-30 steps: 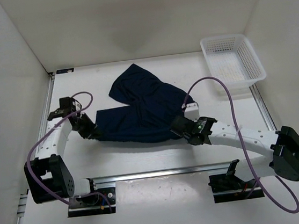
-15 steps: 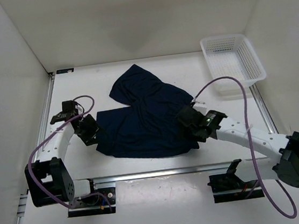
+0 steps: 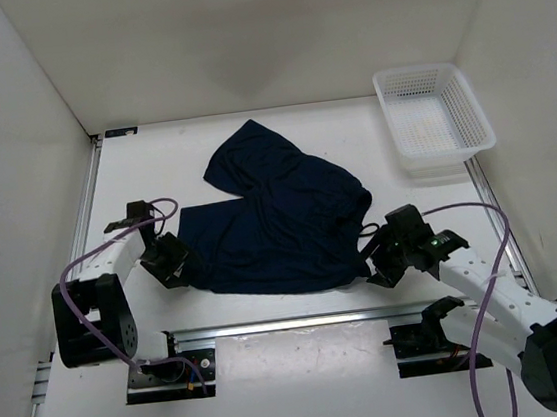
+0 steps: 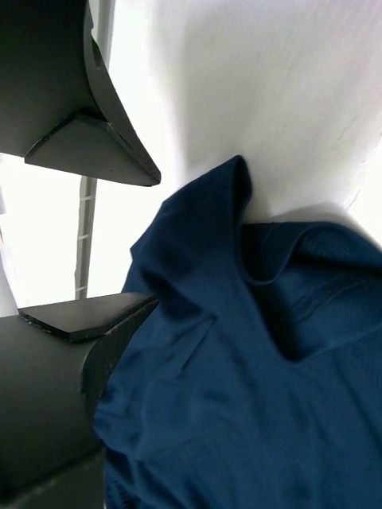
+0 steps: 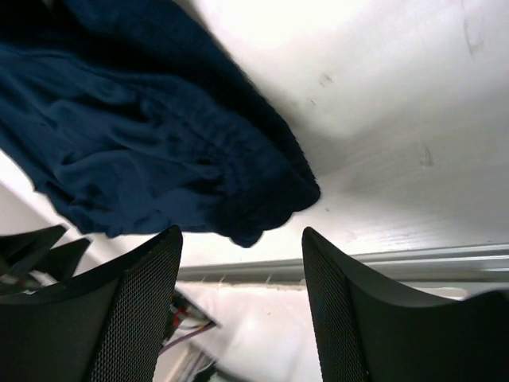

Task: Fold and stack the shorts
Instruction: Flatten the shorts out

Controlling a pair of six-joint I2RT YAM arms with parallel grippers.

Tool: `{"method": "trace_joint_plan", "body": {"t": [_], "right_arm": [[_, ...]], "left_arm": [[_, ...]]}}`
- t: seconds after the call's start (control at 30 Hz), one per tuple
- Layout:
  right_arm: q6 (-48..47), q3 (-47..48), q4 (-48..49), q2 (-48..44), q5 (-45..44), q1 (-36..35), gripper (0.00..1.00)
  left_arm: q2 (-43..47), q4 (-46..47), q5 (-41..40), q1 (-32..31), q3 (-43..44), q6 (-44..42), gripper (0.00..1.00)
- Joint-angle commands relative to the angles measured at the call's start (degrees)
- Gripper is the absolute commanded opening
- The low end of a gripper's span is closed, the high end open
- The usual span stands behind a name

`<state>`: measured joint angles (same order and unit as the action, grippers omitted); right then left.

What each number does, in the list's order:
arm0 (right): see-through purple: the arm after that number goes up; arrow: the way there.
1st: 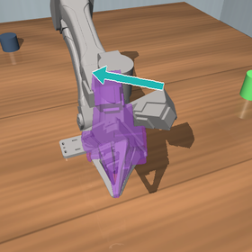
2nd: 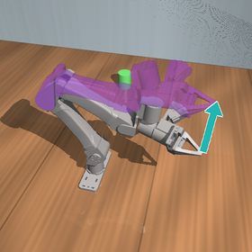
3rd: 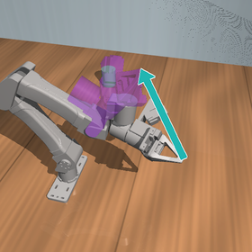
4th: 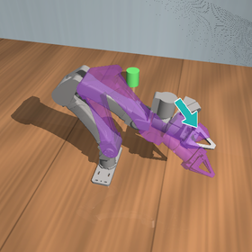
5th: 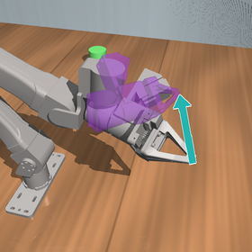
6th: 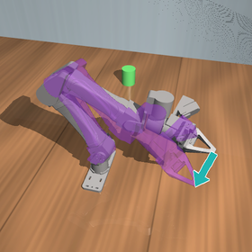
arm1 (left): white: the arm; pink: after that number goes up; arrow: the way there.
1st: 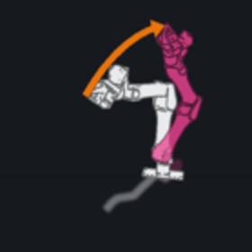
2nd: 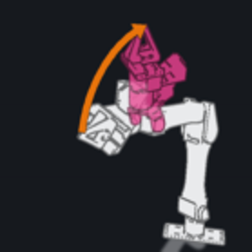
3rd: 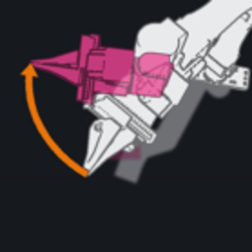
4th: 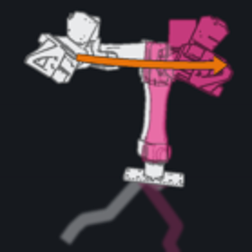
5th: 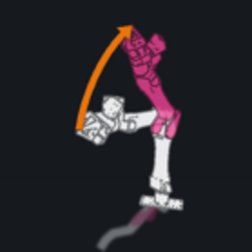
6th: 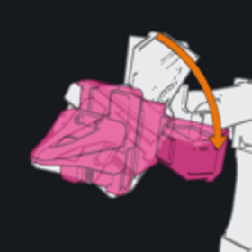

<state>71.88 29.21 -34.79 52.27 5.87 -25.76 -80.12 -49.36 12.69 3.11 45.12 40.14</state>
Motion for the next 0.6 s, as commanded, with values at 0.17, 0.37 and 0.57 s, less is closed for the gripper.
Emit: {"method": "trace_joint_plan", "body": {"t": [0.17,0.37,0.57], "right_arm": [[4.6,-5.2,8.5,-2.0,9.2,3.1,0.68],[3.3,-5.7,11.7,2.5,8.3,3.6,0.62],[1.0,-5.2,13.3,7.2,6.5,3.6,0.37]], "left_arm": [[-4.1,4.7,-1.5,-1.1,0.5,1.6,0.63],[-6.5,5.2,-2.6,-1.1,1.5,1.6,0.26],[-5.1,5.2,-2.6,-1.1,2.7,1.1,0.10]]}}
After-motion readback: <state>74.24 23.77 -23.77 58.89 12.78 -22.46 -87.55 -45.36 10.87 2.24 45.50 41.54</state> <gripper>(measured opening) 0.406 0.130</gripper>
